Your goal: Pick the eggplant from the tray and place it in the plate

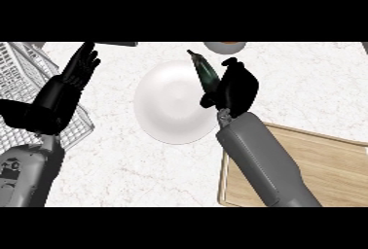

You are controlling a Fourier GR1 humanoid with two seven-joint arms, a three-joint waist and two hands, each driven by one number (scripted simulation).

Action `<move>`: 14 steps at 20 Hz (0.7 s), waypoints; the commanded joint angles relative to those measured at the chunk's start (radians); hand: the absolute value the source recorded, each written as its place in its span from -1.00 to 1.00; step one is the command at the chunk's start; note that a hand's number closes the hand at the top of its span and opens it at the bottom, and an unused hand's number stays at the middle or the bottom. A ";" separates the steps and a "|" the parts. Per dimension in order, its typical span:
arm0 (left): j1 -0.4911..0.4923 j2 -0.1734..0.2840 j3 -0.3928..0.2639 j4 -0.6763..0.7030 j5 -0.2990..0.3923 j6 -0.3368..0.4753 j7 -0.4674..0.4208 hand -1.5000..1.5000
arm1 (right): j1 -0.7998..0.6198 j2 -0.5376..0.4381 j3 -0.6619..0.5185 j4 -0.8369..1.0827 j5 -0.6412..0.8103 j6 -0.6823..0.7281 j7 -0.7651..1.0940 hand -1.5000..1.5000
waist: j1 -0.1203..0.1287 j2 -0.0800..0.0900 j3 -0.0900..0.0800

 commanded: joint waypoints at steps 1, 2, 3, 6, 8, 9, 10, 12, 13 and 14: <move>-0.009 -0.009 -0.004 0.010 0.004 -0.009 -0.011 0.00 | -0.070 0.010 -0.023 0.092 -0.090 -0.207 0.139 -1.00 | 0.022 0.002 0.000; -0.017 -0.021 -0.019 0.007 -0.013 0.010 0.007 0.00 | -0.070 0.010 -0.049 0.115 -0.091 -0.256 0.089 -1.00 | 0.019 0.006 0.002; -0.024 -0.012 -0.010 0.006 -0.007 0.005 0.012 0.00 | -0.087 0.010 -0.053 0.135 -0.118 -0.276 0.077 -1.00 | 0.011 0.000 0.001; -0.012 -0.016 -0.019 -0.006 -0.013 0.004 0.011 0.00 | -0.117 0.010 -0.045 0.171 -0.095 -0.411 0.039 -1.00 | 0.022 -0.004 0.000; -0.035 -0.001 0.011 0.041 -0.001 -0.001 0.014 0.00 | -0.128 0.010 -0.045 0.186 -0.083 -0.499 0.016 -1.00 | 0.004 -0.001 0.000; 0.008 -0.036 -0.024 0.008 -0.015 0.019 0.017 0.00 | -0.117 0.010 -0.059 0.212 -0.067 -0.543 0.019 -1.00 | 0.009 -0.007 0.000; -0.037 -0.002 0.009 0.035 -0.004 0.002 0.024 0.00 | -0.153 0.010 -0.069 0.196 -0.092 -0.562 0.008 -1.00 | -0.013 -0.009 0.000; -0.005 -0.016 -0.002 0.010 0.000 0.004 0.023 0.00 | -0.156 0.010 -0.083 0.205 -0.116 -0.654 -0.016 -1.00 | -0.006 -0.013 0.000; 0.011 -0.021 -0.016 0.035 -0.038 0.015 -0.034 0.00 | -0.148 0.010 -0.058 0.197 -0.116 -0.714 -0.014 -1.00 | -0.004 -0.008 -0.001; 0.015 -0.037 -0.016 0.022 -0.018 0.016 -0.016 0.00 | -0.194 0.010 -0.053 0.211 -0.130 -0.713 0.029 -1.00 | 0.003 -0.013 -0.002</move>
